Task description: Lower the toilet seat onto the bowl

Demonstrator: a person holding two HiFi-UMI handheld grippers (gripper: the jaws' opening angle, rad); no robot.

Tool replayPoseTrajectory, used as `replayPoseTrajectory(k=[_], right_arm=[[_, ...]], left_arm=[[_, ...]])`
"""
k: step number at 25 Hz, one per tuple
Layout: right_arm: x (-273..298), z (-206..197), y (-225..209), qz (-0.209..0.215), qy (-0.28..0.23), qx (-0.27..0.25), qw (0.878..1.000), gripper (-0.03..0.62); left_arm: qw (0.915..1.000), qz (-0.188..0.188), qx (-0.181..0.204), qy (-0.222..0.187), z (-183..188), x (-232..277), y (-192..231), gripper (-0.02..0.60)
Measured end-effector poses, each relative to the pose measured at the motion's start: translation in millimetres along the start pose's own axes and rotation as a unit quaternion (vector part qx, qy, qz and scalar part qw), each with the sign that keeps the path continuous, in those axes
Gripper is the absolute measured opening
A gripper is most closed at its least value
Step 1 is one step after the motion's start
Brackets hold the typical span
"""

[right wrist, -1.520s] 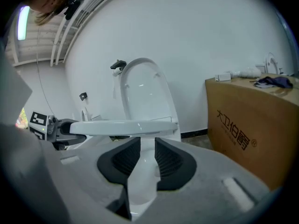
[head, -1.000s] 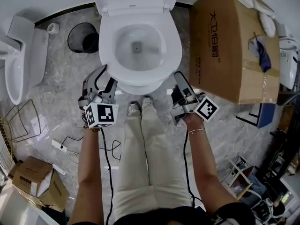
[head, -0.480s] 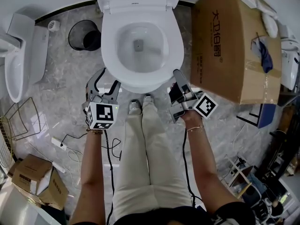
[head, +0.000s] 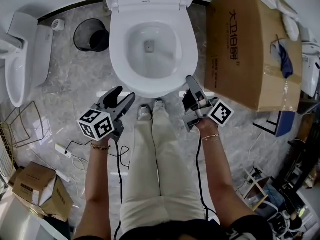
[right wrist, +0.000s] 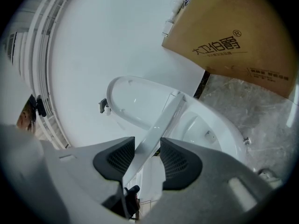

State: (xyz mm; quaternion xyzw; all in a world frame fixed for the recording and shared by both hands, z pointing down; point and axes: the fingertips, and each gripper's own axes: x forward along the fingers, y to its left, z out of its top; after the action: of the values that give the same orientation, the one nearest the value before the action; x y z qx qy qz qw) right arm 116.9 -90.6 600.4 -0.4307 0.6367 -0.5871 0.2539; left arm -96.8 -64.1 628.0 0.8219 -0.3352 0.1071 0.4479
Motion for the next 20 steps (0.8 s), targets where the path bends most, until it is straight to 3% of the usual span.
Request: replayPoseTrajectory(k=[2, 4, 5, 7, 8, 10, 12, 20], right_arm=[[0, -1, -2, -0.002, 0.002, -0.002, 1.0, 0.173], [0, -3, -5, -0.005, 0.002, -0.001, 1.0, 0.173], [0, -3, -6, -0.006, 0.003, -0.001, 1.0, 0.173], [-1, -4, -7, -0.008, 0.006, -0.002, 1.0, 0.172], [-1, -5, -8, -0.009, 0.008, -0.003, 1.0, 0.172], [-1, -6, -10, -0.011, 0.011, -0.005, 1.0, 0.172], [-2, -7, -12, -0.014, 0.012, -0.006, 1.0, 0.172], [-4, -13, -22, -0.022, 0.014, 0.002, 1.0, 0.167]], left_arm=[[0.9949, -0.029, -0.089, -0.038, 8, -1, -1, 0.264], [0.9825, -0.04, -0.17, -0.065, 11, -2, 4, 0.264], [0.9718, -0.041, -0.219, -0.076, 8, -2, 7, 0.264], [0.9374, -0.06, -0.325, -0.108, 8, 0, 9, 0.262], [0.921, -0.078, -0.359, -0.129, 13, 2, 7, 0.259], [0.9027, -0.101, -0.387, -0.16, 24, 4, 7, 0.231], [0.8973, -0.103, -0.392, -0.175, 29, 6, 10, 0.221], [0.8968, -0.089, -0.398, -0.172, 23, 13, 18, 0.142]])
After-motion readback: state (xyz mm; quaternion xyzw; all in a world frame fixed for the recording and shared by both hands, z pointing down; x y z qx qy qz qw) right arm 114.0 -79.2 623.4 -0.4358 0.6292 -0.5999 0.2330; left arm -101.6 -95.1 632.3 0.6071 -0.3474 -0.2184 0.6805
